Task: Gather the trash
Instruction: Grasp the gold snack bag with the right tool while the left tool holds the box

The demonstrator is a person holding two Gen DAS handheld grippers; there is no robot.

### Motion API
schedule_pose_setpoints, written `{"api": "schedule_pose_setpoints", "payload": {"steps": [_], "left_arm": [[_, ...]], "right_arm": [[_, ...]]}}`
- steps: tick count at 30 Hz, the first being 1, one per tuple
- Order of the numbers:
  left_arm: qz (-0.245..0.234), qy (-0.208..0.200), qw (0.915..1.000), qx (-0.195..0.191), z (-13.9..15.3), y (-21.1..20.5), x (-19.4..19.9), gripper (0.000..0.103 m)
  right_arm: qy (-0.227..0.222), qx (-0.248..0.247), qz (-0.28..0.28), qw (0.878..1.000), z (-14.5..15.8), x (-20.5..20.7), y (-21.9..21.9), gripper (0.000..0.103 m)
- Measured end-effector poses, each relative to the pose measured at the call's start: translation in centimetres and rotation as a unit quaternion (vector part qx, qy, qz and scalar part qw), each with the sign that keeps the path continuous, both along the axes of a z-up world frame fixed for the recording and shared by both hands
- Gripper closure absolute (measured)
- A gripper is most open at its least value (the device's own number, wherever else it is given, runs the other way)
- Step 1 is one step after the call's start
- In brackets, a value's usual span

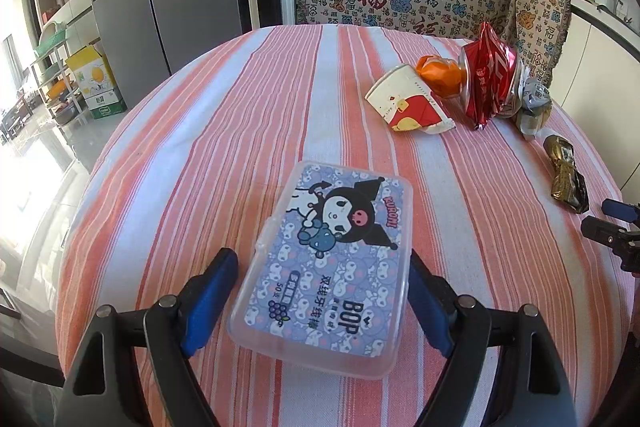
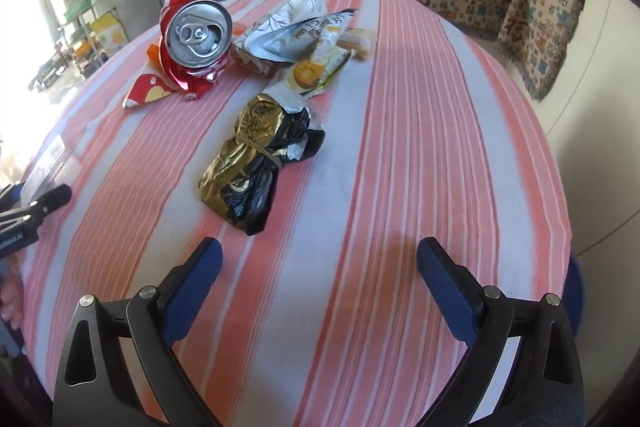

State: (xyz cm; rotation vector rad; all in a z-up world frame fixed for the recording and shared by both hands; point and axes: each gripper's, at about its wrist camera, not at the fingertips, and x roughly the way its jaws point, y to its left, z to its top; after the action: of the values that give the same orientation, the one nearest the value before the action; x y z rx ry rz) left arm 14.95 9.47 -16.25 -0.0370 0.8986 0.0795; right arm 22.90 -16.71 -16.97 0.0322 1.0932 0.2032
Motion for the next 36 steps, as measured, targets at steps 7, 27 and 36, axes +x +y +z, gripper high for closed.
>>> {"api": "schedule_pose_setpoints", "payload": {"steps": [7, 27, 36], "left_arm": [[0.001, 0.0, 1.0, 0.0, 0.0, 0.0, 0.0, 0.019], [-0.065, -0.005, 0.9936, -0.092, 1.6, 2.1, -2.4, 0.02], [-0.126, 0.029, 0.9916, -0.008, 2.6, 0.1, -0.9, 0.02]], "right_arm": [[0.003, 0.054, -0.043, 0.998, 0.2, 3.4, 2.7, 0.005], [0.004, -0.022, 0.042, 0.999, 1.9, 0.6, -0.4, 0.022], [0.019, -0.051, 0.106, 0.993, 2.0, 3.9, 3.3, 0.022]]}}
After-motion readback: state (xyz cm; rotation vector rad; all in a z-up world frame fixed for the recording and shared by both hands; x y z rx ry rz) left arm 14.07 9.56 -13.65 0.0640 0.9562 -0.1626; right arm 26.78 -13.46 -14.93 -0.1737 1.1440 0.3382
